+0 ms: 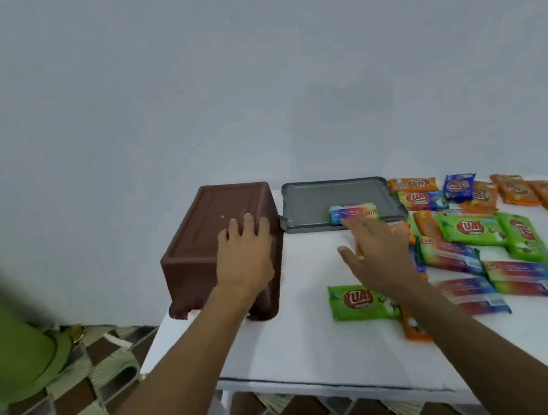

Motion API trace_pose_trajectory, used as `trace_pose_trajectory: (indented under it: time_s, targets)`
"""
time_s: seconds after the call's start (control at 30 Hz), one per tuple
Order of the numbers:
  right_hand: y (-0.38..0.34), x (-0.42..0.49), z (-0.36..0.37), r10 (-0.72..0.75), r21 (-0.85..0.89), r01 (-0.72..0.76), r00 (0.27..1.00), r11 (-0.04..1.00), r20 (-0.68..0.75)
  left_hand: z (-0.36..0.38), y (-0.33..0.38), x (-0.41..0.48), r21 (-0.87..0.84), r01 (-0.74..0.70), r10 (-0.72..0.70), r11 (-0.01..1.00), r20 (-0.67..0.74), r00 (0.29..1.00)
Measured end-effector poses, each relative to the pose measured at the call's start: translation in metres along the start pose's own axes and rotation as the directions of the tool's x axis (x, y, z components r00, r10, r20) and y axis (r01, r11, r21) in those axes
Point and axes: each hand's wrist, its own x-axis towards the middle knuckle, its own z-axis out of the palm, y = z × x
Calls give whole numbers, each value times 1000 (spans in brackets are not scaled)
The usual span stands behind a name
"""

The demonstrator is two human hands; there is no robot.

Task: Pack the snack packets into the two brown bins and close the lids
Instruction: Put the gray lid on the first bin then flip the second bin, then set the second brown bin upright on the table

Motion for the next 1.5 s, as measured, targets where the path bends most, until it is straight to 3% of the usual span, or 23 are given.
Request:
trace_pose_trajectory:
  time_s: [0.2, 0.3, 0.33, 0.4, 0.47, 0.5, 0.53, 0.67, 0.77, 0.9, 0.93, 0.97, 1.07, 1.17, 1.23, 1.33, 1.43, 1.5]
  targets:
    - [-54, -4, 19, 39, 157, -55, 994, 986, 101, 6, -90, -39, -114, -287, 267, 951, -163, 950]
    - [-81, 2, 26, 63, 216, -118, 967, 969, 247, 16, -128, -61, -138, -343, 296, 929, -279, 914]
    - [-91, 6, 27, 64, 237, -134, 957, 962, 282, 20, -137, -68, -177, -287, 221, 942, -319, 922]
    - [-108, 17, 30, 69, 326, -179, 944, 928, 322, 25, -147, -81, -389, 2, -131, 921, -307, 943]
    - [-124, 27, 34, 33, 406, -200, 924, 892, 382, 38, -150, -95, -684, 284, -467, 672, -93, 879]
    - [-127, 30, 38, 3, 426, -188, 917, 885, 399, 46, -149, -101, -772, 338, -513, 539, 17, 858]
    - [-132, 31, 42, -16, 435, -176, 915, 883, 404, 52, -147, -106, -805, 352, -498, 479, 81, 864]
    - [-134, 27, 40, 19, 532, -179, 956, 827, 293, 53, -146, -100, -793, 349, -515, 499, 52, 856]
    - [-123, 28, 3, 64, 695, -94, 996, 713, 69, 34, -158, -78, -812, 275, -483, 515, -9, 875]
    - [-101, 26, -67, 40, 854, -73, 997, 516, 62, -8, -171, -52, -983, -51, -346, 174, -110, 932]
    - [-94, 24, -79, -6, 873, -66, 997, 483, 79, -18, -170, -45, -980, -109, -318, 166, -158, 935]
    - [-90, 22, -88, -57, 870, -52, 994, 489, 92, -27, -168, -40, -965, -157, -289, 211, -215, 933]
    - [-83, 14, -95, -122, 767, 34, 991, 641, 58, -40, -157, -29, -834, -196, -279, 515, -380, 882]
    - [-76, 14, -83, -5, 706, 74, 995, 704, -100, -49, -144, -19, -788, -142, -328, 600, -403, 854]
    - [-69, 22, -72, 142, 697, -6, 980, 717, -138, -48, -142, -9, -755, -116, -303, 646, -392, 869]
    - [-63, 29, -52, 176, 568, -153, 984, 809, 13, -36, -147, 1, -696, 47, -286, 716, -231, 930]
    - [-66, 24, -35, 134, 428, -154, 988, 891, 75, -14, -150, -3, -649, 205, -275, 733, -6, 961]
    - [-67, 23, -29, 164, 414, -199, 979, 888, 118, -3, -148, -6, -627, 274, -273, 730, 100, 957]
